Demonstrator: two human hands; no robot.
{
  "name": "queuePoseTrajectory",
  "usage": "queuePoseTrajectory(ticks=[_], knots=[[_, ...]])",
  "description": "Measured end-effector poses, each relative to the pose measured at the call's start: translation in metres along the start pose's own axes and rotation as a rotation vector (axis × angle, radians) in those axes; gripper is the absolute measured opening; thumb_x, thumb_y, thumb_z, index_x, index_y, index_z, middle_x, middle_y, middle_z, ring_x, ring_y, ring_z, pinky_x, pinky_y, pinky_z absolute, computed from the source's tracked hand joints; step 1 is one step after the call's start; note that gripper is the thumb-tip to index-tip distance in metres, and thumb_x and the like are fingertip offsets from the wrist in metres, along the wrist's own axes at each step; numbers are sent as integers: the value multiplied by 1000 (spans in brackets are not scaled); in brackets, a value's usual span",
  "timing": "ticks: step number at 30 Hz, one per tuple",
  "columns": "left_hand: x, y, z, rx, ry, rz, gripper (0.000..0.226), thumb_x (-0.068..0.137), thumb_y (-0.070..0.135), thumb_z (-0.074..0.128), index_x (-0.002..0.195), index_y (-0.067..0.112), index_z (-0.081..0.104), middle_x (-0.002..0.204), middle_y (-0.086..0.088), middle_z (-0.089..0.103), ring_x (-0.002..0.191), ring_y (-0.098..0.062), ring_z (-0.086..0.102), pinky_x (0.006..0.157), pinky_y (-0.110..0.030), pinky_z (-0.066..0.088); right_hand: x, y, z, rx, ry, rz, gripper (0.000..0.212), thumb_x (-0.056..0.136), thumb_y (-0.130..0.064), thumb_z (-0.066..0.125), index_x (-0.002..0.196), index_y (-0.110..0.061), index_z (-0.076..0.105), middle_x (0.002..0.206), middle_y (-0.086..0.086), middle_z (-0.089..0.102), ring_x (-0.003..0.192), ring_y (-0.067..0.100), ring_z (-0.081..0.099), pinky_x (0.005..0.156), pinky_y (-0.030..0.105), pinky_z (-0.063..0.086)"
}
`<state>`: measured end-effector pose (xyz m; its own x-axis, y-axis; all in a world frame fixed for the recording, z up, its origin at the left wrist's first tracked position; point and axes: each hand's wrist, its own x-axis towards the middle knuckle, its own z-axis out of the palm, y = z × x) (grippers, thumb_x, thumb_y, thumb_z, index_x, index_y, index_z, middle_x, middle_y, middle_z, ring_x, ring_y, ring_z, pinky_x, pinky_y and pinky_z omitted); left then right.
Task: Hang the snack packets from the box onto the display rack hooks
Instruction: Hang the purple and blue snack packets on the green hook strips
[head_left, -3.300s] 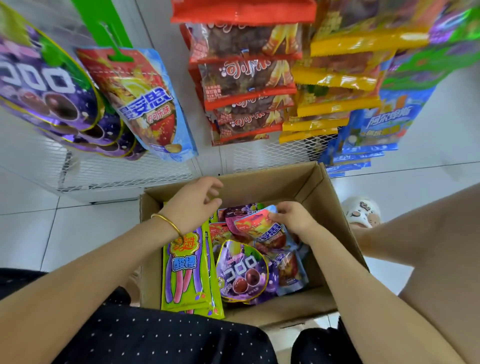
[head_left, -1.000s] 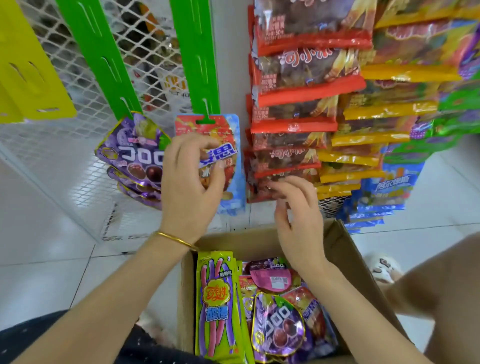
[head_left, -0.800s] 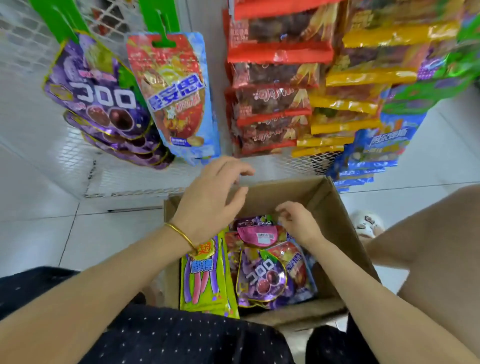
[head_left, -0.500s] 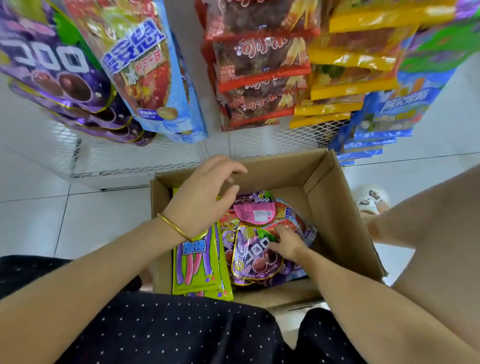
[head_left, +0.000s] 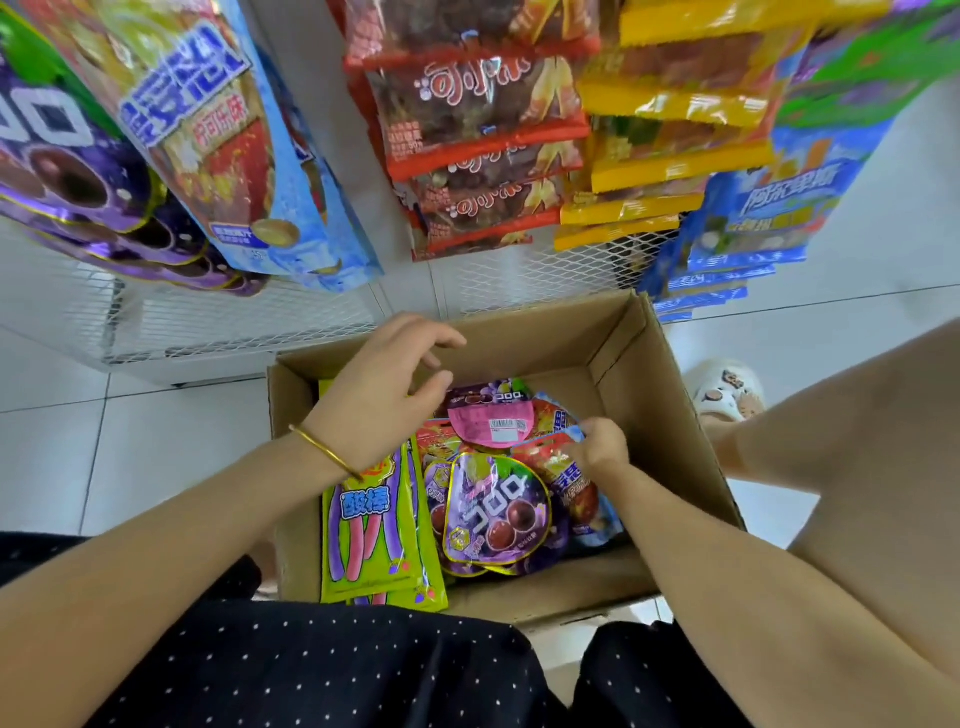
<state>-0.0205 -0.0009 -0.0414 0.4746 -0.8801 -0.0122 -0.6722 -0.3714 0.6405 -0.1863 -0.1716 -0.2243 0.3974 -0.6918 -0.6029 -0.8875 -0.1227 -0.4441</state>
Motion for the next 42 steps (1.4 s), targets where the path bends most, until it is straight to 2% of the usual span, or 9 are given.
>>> queuePoseTrajectory(ticks=[6,10,15,20,27,30,34,38,42], knots=[[9,15,3,15,-95,-61,39,88,19,57,126,19,50,118,3,46,99,-5,50,87,-25,45,-28,-52,-66,134,6,-347,20,81,-12,71,75,3,59,72,21,59,66,21,51,63,38,43],[17,27,-8,-1,-116,-79,47,85,23,64,129,15,48,124,-2,50,110,-12,51,92,-25,42,-82,-99,-110,321,-102,-567,17,86,-10,65,73,-3,56,59,-2,50,51,3,47,53,16,37],[18,47,-56,-6,77,20,6,84,17,65,88,14,63,79,7,57,75,-9,50,61,-16,33,-132,-142,-132,599,-60,-737,5,88,-7,61,92,-9,63,86,3,66,75,4,63,68,22,52],[1,68,-124,-110,163,77,8,84,16,65,78,19,62,73,11,59,64,3,54,60,-16,41,-180,-185,-136,634,164,-1082,44,88,-4,61,116,-35,50,119,-20,56,104,8,60,80,31,56],[8,74,-218,-221,975,117,13,87,11,60,99,15,56,84,16,52,73,11,54,75,-10,44,-218,-261,-150,423,564,-1390,17,83,0,60,89,-16,59,85,-22,51,84,-8,49,79,7,38],[30,75,-240,-379,899,48,24,90,19,58,110,8,54,93,1,58,84,-8,59,80,-29,52,-224,-293,-151,428,617,-1422,11,83,2,60,89,-5,66,85,-7,56,84,-2,48,80,4,36],[46,80,-251,-397,790,30,21,88,25,61,101,8,61,78,2,59,69,-6,55,59,-11,43,-228,-328,-151,445,694,-1400,21,83,5,54,99,-3,65,93,7,60,90,6,48,83,2,31],[50,81,-255,-341,735,39,25,88,27,61,65,18,56,69,-8,50,60,-12,44,59,-27,37,-226,-347,-152,468,656,-1328,26,88,5,50,110,-4,61,104,9,57,97,8,47,84,1,28],[51,84,-255,-341,720,19,31,89,26,60,61,19,49,58,1,42,50,-5,38,48,-18,32,-222,-352,-152,453,647,-1292,27,87,4,51,112,-6,59,108,8,56,99,6,45,84,-3,25]])
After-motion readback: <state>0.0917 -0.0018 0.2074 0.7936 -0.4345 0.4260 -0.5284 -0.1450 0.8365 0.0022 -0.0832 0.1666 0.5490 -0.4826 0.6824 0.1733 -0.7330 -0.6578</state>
